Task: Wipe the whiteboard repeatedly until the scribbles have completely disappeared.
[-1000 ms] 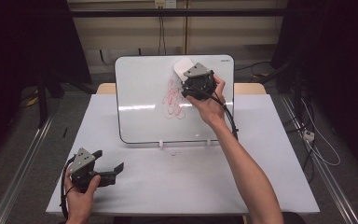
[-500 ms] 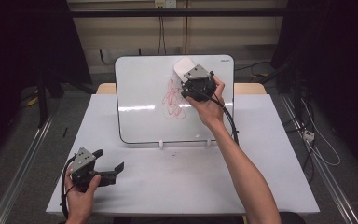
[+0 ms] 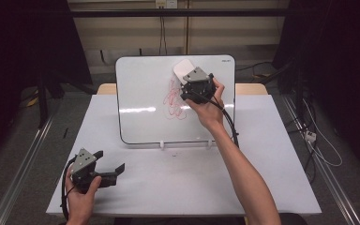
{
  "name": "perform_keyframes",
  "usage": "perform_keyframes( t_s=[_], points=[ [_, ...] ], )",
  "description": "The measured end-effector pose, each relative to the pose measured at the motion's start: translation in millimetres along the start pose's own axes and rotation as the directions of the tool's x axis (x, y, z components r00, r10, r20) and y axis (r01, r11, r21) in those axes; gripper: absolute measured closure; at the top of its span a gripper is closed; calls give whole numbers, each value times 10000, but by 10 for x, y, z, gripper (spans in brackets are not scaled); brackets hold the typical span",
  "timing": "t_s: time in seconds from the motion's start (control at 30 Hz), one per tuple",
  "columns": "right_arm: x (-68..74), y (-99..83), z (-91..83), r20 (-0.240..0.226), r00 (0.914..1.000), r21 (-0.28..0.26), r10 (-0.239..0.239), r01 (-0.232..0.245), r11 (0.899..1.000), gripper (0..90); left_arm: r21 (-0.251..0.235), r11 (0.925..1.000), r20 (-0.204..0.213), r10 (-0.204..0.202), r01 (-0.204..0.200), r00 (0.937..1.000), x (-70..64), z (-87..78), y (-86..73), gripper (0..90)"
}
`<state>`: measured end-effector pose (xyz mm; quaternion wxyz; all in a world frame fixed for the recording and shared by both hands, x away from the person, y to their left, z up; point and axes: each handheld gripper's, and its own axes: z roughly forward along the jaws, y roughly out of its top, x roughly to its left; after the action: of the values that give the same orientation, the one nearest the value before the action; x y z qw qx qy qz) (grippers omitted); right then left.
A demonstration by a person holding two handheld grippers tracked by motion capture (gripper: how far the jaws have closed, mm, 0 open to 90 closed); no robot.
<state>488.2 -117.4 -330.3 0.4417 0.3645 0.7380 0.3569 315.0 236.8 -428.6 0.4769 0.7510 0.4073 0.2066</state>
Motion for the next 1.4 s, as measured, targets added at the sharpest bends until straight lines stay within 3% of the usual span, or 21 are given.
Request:
perform_keyframes(
  t_s=[0.37,0.43,0.63,1.0,1.4],
  points=[
    [192,-92,-30,-313,9991,-55,-278,276,9996,317,52,9999,14,107,-107,9999,-3,4,2,48],
    [284,-136,-38,-465,9980,-75,-431,428,9991,317,51,9999,18,103,-103,9999,-7,7,2,48],
    [369,-170,-73,-451,9975,-182,-535,527,9984,317,51,10000,0,75,-75,10000,1,2,-3,48],
    [320,-155,-62,-509,9970,-165,-580,572,9982,318,49,10000,3,44,-44,10000,8,-6,-13,48],
    [-8,-7,-11,-70,10000,-127,-11,10,9999,317,54,10000,-41,48,-48,10000,17,-22,-14,48]
  ],
)
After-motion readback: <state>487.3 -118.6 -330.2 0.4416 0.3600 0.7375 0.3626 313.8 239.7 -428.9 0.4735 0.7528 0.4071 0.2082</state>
